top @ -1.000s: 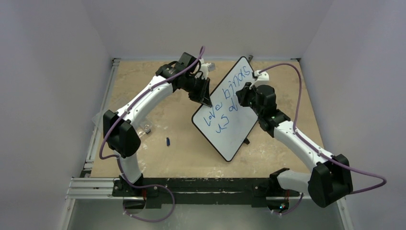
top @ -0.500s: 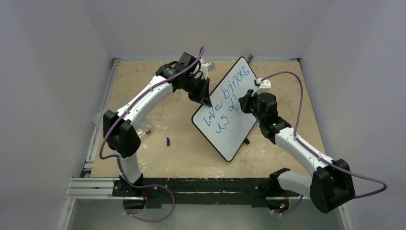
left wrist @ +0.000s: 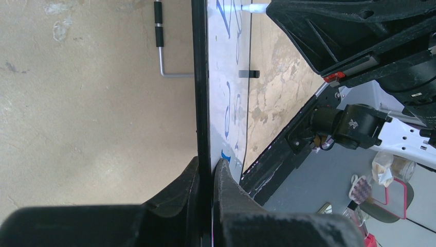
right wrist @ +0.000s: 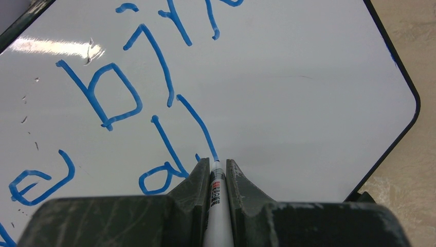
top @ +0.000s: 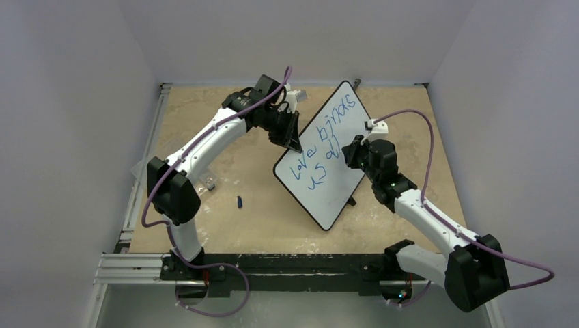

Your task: Write a sentence on the whiteboard

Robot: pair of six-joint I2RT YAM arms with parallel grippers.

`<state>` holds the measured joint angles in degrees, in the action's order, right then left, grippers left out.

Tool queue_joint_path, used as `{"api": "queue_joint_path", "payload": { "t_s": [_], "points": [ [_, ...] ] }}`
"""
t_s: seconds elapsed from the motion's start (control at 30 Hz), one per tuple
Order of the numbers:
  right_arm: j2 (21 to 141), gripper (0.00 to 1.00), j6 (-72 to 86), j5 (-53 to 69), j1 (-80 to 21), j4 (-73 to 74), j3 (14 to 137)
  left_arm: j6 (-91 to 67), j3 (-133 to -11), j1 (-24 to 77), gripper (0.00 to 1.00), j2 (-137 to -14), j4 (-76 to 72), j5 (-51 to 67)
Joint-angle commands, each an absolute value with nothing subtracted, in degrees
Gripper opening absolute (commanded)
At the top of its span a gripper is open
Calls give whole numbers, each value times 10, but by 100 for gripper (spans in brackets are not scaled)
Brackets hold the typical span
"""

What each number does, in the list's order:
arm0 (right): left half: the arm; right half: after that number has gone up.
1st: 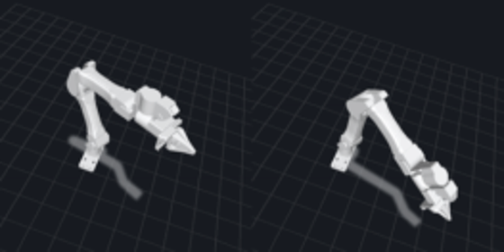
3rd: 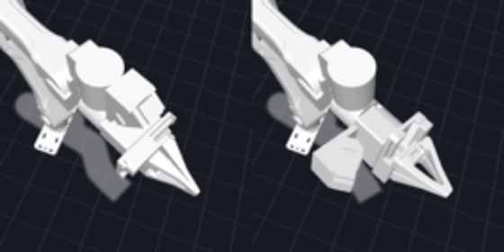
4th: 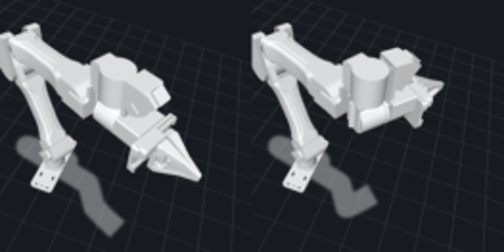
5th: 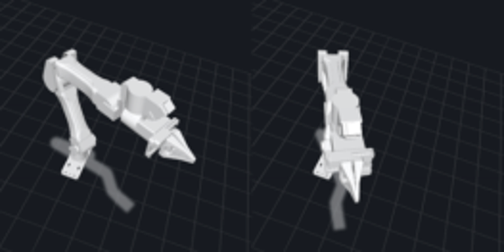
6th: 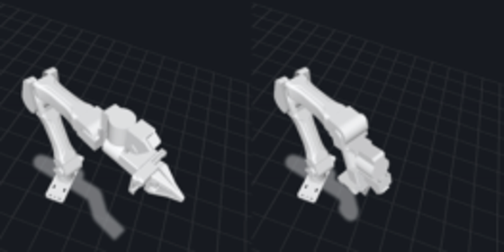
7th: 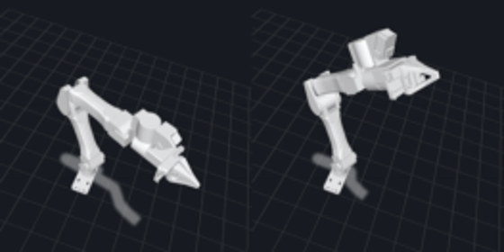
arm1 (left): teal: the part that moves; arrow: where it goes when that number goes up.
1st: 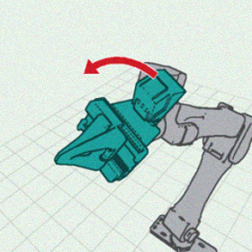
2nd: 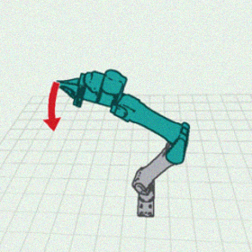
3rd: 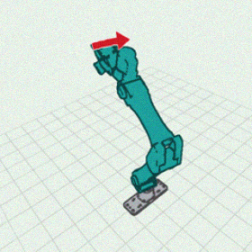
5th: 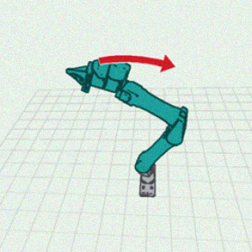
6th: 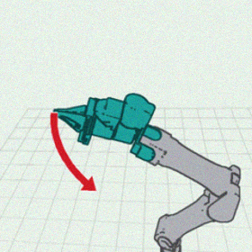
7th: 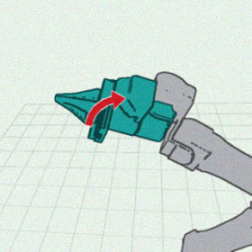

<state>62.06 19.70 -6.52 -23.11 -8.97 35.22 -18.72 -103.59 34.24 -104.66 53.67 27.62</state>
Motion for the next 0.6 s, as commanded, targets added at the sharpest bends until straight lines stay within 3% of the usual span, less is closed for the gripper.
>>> {"api": "queue_joint_path", "payload": {
  "t_s": [0.0, 0.57],
  "points": [
    [616, 0, 206, -69, -234, -79, 345, -124, -1020, 362, 0, -1048, 555, 216],
    [638, 0, 208, -103, -233, -72, 362, -124, -1019, 362, 0, -1046, 555, 216]
  ]
}}
